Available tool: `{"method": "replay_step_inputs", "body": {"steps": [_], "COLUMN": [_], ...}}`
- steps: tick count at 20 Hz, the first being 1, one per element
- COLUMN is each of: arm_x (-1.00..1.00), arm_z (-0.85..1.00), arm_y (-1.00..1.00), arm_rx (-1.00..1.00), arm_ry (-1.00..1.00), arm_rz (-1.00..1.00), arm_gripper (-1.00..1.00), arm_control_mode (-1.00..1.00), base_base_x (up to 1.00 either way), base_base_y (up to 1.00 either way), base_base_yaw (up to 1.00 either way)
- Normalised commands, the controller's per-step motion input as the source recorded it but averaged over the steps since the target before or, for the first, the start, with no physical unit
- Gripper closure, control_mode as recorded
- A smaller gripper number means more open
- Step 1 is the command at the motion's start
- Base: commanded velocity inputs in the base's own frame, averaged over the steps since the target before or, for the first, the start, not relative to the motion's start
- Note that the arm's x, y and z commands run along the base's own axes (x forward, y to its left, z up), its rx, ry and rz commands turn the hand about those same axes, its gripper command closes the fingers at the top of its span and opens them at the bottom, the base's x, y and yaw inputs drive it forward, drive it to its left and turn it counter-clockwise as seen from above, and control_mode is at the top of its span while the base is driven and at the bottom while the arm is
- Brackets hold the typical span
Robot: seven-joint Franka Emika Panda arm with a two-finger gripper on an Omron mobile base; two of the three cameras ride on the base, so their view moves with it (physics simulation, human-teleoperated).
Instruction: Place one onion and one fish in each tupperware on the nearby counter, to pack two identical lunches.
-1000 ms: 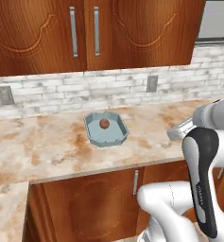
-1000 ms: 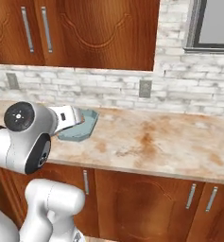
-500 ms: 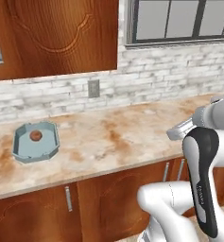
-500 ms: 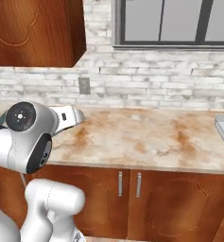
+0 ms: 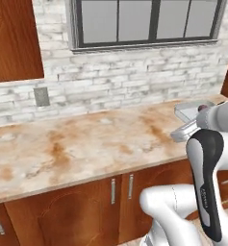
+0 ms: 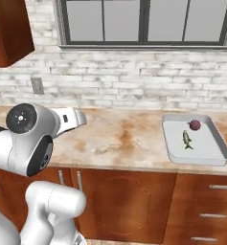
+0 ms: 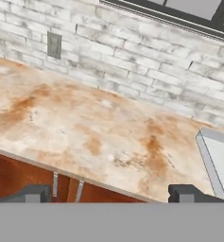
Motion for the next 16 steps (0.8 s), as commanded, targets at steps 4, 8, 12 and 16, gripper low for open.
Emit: {"method": "replay_step_inputs", "body": {"steps": [4,8,12,16], "arm_x": [0.0,0.0,0.0,0.0], "arm_z": [0.0,0.0,0.0,0.0], "arm_y": [0.0,0.0,0.0,0.0], "arm_rx": [0.0,0.0,0.0,0.0], "arm_ry": [0.0,0.0,0.0,0.0], "arm_rz": [0.0,0.0,0.0,0.0], "arm_gripper": [-1.0,-1.0,-1.0,-1.0], "arm_control_mode": [1.0,1.0,1.0,1.0], "base_base_x": [0.0,-0.56,-1.0,-0.78], "base_base_y": [-1.0,-1.0,-1.0,-0.97], "base_base_yaw": [0.34,0.25,0.11,0.01]}}
